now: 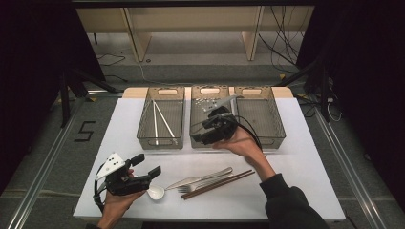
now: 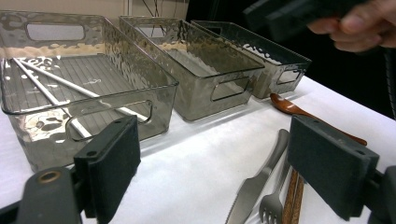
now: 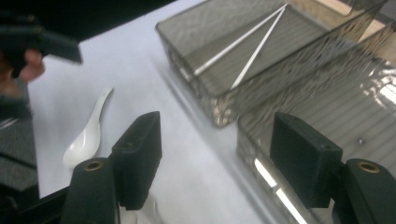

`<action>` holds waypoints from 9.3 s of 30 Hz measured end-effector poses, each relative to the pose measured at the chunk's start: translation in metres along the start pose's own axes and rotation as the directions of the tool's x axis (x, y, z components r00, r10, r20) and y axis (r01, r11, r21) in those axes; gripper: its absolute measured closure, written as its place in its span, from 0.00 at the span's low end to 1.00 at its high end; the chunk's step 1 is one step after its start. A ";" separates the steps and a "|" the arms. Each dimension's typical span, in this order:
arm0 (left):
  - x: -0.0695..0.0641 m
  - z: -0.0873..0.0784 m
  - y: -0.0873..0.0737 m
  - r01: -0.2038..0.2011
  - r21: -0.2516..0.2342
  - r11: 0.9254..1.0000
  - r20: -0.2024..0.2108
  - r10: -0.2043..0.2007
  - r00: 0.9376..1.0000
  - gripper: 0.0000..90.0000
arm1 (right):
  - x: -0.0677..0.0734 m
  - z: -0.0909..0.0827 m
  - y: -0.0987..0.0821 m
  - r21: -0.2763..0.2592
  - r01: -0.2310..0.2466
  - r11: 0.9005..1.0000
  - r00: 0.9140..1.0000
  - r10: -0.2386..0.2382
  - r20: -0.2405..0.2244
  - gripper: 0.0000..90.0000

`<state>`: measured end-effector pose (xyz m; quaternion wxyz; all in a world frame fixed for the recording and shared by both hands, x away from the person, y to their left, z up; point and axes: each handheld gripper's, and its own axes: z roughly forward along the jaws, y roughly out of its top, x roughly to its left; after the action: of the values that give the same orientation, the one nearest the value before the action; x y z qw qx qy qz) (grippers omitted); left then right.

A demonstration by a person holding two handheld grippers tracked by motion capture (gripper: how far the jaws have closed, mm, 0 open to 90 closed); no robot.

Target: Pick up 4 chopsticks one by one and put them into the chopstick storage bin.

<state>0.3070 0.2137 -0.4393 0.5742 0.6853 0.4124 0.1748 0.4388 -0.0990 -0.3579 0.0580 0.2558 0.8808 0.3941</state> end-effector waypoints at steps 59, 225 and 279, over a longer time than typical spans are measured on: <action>0.000 0.000 0.000 -0.004 0.005 1.000 0.003 0.004 1.000 0.19 | 0.050 0.028 -0.120 0.401 0.311 0.862 0.950 -0.300 -0.092 0.64; 0.000 -0.001 0.001 0.004 -0.011 1.000 0.013 -0.004 1.000 0.19 | -0.017 0.100 0.126 -0.096 -0.160 0.982 0.980 0.170 0.106 0.95; 0.001 -0.001 0.001 0.001 -0.010 1.000 0.013 -0.001 1.000 0.19 | -0.027 0.123 0.099 -0.062 -0.244 0.968 0.962 0.250 0.112 0.75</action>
<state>0.3066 0.2151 -0.4380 0.5802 0.6834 0.4084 0.1721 0.5398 0.0247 -0.3727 0.0668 0.3850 0.8274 0.4035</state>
